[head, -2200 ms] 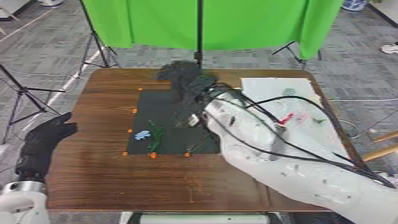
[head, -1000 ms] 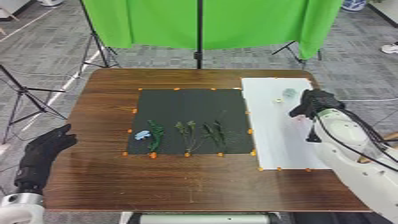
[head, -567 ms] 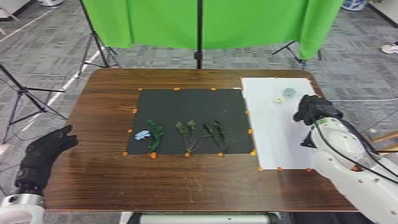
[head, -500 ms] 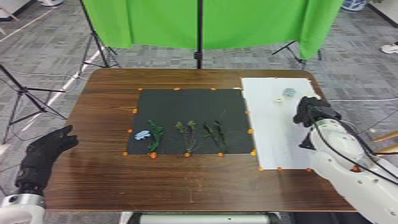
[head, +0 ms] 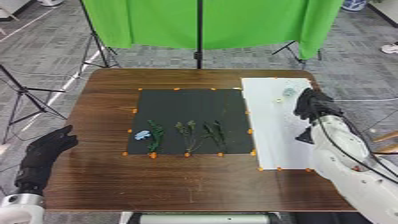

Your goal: Arrange flowers

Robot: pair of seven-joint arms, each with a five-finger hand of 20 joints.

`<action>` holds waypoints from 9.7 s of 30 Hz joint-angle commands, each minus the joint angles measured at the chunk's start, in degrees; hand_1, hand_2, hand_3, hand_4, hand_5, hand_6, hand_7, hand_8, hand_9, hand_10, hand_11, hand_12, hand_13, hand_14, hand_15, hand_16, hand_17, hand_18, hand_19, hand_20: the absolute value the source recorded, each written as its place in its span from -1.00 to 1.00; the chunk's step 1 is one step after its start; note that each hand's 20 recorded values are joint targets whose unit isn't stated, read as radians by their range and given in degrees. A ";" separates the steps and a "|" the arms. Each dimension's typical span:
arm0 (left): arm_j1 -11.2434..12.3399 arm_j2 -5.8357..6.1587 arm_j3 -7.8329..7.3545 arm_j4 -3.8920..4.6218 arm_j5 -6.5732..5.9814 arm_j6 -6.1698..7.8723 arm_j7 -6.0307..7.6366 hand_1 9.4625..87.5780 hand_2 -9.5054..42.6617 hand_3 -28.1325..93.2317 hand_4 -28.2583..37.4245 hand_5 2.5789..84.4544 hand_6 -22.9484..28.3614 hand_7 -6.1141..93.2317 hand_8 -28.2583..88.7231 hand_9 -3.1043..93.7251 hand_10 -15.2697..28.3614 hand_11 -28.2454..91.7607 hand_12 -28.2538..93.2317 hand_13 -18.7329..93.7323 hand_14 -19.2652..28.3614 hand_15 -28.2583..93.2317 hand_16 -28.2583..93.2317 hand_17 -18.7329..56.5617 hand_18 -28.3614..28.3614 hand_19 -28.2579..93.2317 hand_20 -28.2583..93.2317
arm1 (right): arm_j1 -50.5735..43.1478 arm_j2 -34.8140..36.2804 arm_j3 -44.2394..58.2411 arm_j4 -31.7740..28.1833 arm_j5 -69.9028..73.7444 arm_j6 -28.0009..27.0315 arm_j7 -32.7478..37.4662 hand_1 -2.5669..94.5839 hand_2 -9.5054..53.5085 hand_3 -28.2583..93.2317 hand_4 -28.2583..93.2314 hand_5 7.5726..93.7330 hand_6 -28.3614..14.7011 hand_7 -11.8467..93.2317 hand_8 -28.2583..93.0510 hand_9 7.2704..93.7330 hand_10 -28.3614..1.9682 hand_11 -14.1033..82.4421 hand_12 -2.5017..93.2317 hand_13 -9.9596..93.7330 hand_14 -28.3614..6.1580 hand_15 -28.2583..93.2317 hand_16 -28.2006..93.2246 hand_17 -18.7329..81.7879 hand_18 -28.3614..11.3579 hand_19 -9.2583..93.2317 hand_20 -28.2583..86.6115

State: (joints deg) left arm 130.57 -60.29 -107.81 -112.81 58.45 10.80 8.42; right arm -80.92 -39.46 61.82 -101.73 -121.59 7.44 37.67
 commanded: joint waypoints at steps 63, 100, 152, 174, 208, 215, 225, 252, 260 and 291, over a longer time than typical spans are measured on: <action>-10.05 4.40 7.40 5.30 0.14 -3.73 0.82 -0.55 -0.56 0.56 -0.82 0.04 0.12 -0.66 -0.61 0.00 0.37 -0.17 -0.32 -0.01 0.59 -0.20 -0.52 -0.31 0.46 -0.40 -0.25 | 34.15 -42.89 -35.53 28.31 18.87 -4.68 -9.39 0.13 -1.00 0.39 -0.75 0.57 0.27 -0.41 -0.36 0.83 0.18 0.22 -0.31 0.96 0.52 0.49 0.07 0.64 -0.35 1.00 0.57; 0.96 -0.25 -0.77 -0.45 0.95 -1.33 0.63 -0.54 -0.56 0.56 -0.81 0.04 0.12 -0.65 -0.61 0.00 0.37 -0.17 -0.32 -0.01 0.60 -0.20 -0.52 -0.32 0.47 -0.39 -0.25 | -3.99 -5.38 12.48 -11.40 2.18 -8.33 -6.14 -0.37 -0.84 0.48 -0.73 0.43 0.23 -0.49 -0.65 0.74 -0.07 -0.04 -0.34 0.87 0.34 0.50 0.06 0.56 -0.45 1.00 0.57; 0.96 0.12 -1.26 -0.37 0.79 -2.54 -1.17 -0.54 -0.56 0.56 -0.80 0.04 0.13 -0.66 -0.61 -0.01 0.37 -0.17 -0.32 -0.02 0.60 -0.21 -0.52 -0.32 0.47 -0.39 -0.25 | 6.05 -3.11 0.26 -3.91 -0.96 11.70 -2.56 0.25 -1.00 0.43 -0.81 0.69 0.29 -0.34 -0.29 0.95 0.30 -0.23 -0.10 0.98 0.62 0.51 0.07 0.68 -0.32 1.00 0.62; -1.85 0.94 0.80 0.99 1.14 -3.77 -1.06 -0.54 -0.56 0.56 -0.80 0.04 0.12 -0.65 -0.61 -0.01 0.37 -0.17 -0.32 -0.02 0.59 -0.21 -0.52 -0.33 0.48 -0.39 -0.25 | 28.14 -27.62 -29.75 9.31 0.15 -1.29 -11.36 0.24 -1.00 0.42 -0.79 0.69 0.33 -0.31 -0.34 0.87 0.24 0.25 -0.27 0.98 0.57 0.55 0.08 0.69 -0.35 1.00 0.64; -3.00 1.00 1.29 1.88 1.41 -6.15 -1.44 -0.56 -0.60 0.56 -0.79 0.02 0.11 -0.67 -0.61 -0.02 0.36 -0.18 -0.32 -0.03 0.59 -0.22 -0.51 -0.34 0.49 -0.39 -0.26 | 25.27 -27.30 -37.47 14.32 -11.64 8.19 -14.26 0.13 -1.00 0.45 -0.81 0.66 0.43 -0.36 -0.41 0.90 0.31 0.40 -0.29 0.99 0.48 0.66 0.05 0.72 -0.44 1.00 0.72; -2.97 1.08 1.22 1.84 1.42 -6.32 -1.70 -0.56 -0.61 0.56 -0.79 0.01 0.11 -0.67 -0.61 -0.03 0.36 -0.18 -0.32 -0.03 0.59 -0.22 -0.51 -0.35 0.49 -0.40 -0.26 | 24.79 -26.90 -37.43 14.79 -12.39 6.83 -14.65 0.10 -1.00 0.45 -0.80 0.64 0.43 -0.37 -0.41 0.89 0.30 0.40 -0.29 0.98 0.48 0.66 0.05 0.72 -0.44 1.00 0.72; -3.37 1.48 1.26 2.12 1.56 -6.90 -1.90 -0.54 -0.65 0.55 -0.76 0.01 0.11 -0.67 -0.61 -0.03 0.36 -0.19 -0.32 -0.03 0.58 -0.22 -0.51 -0.35 0.49 -0.40 -0.26 | 24.46 -25.88 -37.00 14.49 -12.34 3.88 -14.61 0.05 -1.00 0.44 -0.80 0.59 0.43 -0.38 -0.42 0.87 0.29 0.40 -0.29 0.97 0.48 0.66 0.05 0.71 -0.44 1.00 0.72; -0.07 -0.13 -0.91 0.19 1.71 -5.92 -1.24 -0.52 -0.74 0.56 -0.72 0.00 0.11 -0.67 -0.61 -0.04 0.35 -0.19 -0.31 -0.03 0.59 -0.23 -0.51 -0.35 0.49 -0.40 -0.26 | 24.73 -14.76 -23.26 4.11 -9.41 2.35 -6.57 -0.45 -1.00 0.50 -0.80 0.34 0.29 -0.49 -0.67 0.74 0.09 0.06 -0.29 0.96 0.52 0.58 0.07 0.68 -0.40 1.00 0.70; 1.80 -0.79 -1.33 -0.35 1.36 -4.41 -0.79 -0.51 -0.74 0.56 -0.73 0.00 0.11 -0.67 -0.61 -0.03 0.35 -0.19 -0.31 -0.03 0.59 -0.23 -0.51 -0.35 0.49 -0.40 -0.26 | 20.79 -9.66 -15.77 6.04 -6.23 -8.40 -0.83 -0.76 -0.88 0.36 -0.80 0.03 0.08 -0.66 -0.60 0.41 -0.41 -0.26 -0.34 0.81 0.20 0.55 0.07 0.55 -0.53 1.00 0.63; 0.27 0.02 -0.85 0.23 1.70 -6.17 -1.58 -0.51 -0.74 0.56 -0.72 0.01 0.11 -0.67 -0.61 -0.03 0.35 -0.18 -0.32 -0.03 0.60 -0.21 -0.51 -0.35 0.50 -0.40 -0.26 | 16.96 -8.46 -19.69 20.11 -12.14 -0.30 1.08 -0.19 -1.00 0.53 -0.79 0.24 0.30 -0.50 -0.66 0.61 -0.05 -0.19 -0.39 0.91 0.47 0.54 0.04 0.64 -0.39 1.00 0.62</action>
State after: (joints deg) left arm 131.36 -60.44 -109.06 -113.19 59.90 5.89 7.77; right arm -62.72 -48.02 43.34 -83.34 -134.40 -1.45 38.80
